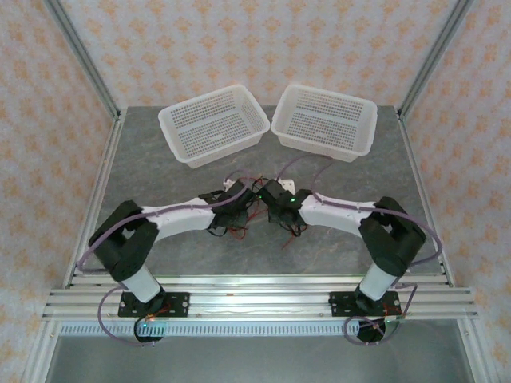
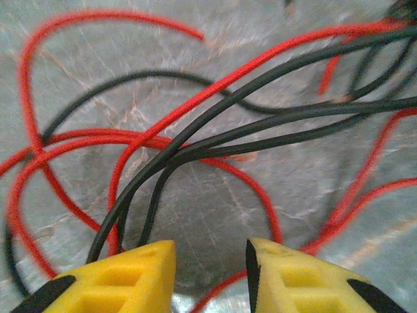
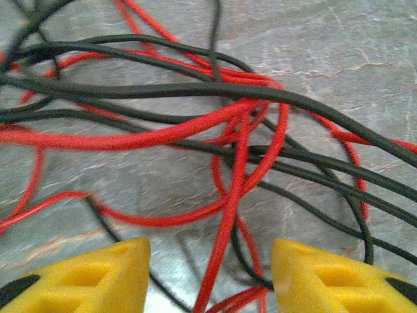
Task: Untangle the cables
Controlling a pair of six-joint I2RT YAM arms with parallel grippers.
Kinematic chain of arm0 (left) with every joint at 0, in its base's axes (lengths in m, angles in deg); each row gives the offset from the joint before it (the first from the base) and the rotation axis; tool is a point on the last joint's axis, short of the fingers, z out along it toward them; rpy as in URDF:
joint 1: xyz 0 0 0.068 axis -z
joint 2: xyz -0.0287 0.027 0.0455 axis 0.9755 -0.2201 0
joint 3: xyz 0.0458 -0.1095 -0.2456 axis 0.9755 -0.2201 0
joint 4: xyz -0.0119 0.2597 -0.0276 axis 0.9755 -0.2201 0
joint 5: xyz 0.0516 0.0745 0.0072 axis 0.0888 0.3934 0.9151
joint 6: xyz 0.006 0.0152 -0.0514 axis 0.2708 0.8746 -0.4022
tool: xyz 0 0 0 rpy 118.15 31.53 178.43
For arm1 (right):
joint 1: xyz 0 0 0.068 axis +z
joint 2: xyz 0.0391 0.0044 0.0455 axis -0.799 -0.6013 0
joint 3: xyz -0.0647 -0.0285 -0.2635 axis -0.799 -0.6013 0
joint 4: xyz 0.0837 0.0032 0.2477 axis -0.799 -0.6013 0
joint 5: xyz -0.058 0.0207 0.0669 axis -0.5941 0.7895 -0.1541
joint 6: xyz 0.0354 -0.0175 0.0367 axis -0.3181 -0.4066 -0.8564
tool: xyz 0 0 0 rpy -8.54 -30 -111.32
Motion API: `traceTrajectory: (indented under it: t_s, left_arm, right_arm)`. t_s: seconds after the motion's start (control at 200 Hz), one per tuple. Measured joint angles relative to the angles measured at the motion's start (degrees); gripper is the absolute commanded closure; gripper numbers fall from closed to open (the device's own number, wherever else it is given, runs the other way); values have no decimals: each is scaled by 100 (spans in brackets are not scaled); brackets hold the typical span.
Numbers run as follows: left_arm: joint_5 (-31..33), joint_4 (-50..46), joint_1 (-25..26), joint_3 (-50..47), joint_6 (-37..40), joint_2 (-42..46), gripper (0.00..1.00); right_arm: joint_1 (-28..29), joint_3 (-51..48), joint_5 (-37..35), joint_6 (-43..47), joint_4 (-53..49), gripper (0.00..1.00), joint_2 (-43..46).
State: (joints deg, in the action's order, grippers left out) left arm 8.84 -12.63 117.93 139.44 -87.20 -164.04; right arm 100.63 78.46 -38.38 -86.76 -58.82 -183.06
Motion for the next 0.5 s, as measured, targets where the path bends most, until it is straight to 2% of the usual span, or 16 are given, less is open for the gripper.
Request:
traceTrajectory:
  t_s: [0.17, 0.325, 0.5]
  left_arm:
    - [131, 267, -7, -76, -46, -243, 70]
    - [188, 365, -17, -168, -109, -199, 70]
    - [164, 518, -271, -343, -181, -28, 69]
  right_arm:
    - [-57, -79, -575, -81, 44, 100, -186]
    - [-125, -192, -920, -55, -87, 100, -11]
    - [-557, -472, -881, 485, -369, 97, 1099]
